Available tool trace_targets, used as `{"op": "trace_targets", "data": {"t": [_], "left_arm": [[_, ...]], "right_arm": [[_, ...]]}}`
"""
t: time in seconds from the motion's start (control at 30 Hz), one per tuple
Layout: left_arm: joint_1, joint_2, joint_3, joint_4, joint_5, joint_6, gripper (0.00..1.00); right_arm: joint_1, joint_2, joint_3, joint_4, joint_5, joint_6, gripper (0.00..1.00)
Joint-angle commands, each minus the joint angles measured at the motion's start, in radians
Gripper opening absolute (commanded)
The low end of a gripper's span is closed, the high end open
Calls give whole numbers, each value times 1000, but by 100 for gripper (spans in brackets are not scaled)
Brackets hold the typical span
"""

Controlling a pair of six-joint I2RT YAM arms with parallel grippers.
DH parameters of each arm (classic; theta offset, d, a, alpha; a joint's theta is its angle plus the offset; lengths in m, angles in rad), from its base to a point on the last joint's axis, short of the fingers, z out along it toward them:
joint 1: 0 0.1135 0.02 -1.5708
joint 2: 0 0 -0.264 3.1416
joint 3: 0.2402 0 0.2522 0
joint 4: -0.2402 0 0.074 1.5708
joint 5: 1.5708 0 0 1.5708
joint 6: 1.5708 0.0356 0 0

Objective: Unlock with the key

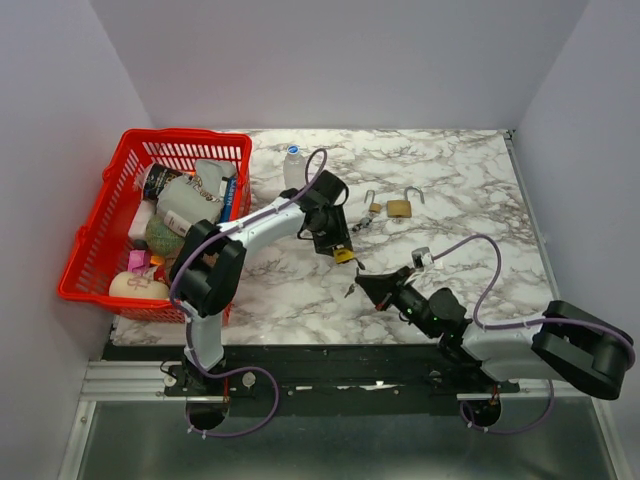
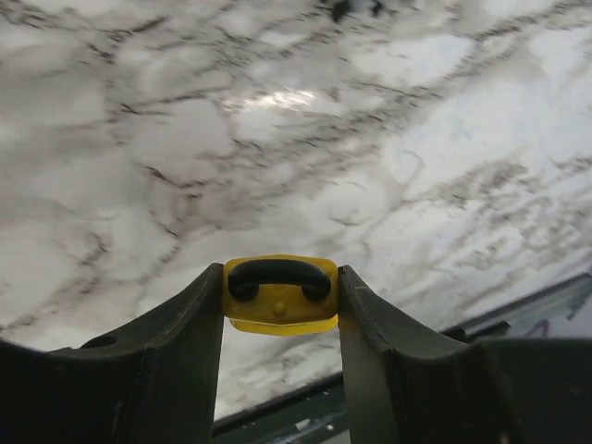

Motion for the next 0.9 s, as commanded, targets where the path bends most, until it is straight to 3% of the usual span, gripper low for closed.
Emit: {"op": "trace_targets", "data": {"t": [0.0, 0.23, 0.33, 0.47, 0.67, 0.87], "left_arm": [[7, 62, 32, -36, -105, 53, 0], [25, 142, 66, -48, -121, 84, 0], [35, 157, 64, -41, -101, 86, 16], [39, 157, 55, -30, -87, 90, 47], [39, 153, 43, -18, -70, 93, 74], [38, 131, 32, -13, -93, 107, 88]], "right_arm": [[8, -57, -33, -51, -40, 27, 1], [6, -267, -27, -278, -6, 15, 1], [8, -382, -18, -411, 15, 3, 1], [8, -505, -7, -571, 69, -12, 1], [8, -625, -11, -719, 92, -2, 1], [8, -682, 5, -808, 118, -25, 1]]}}
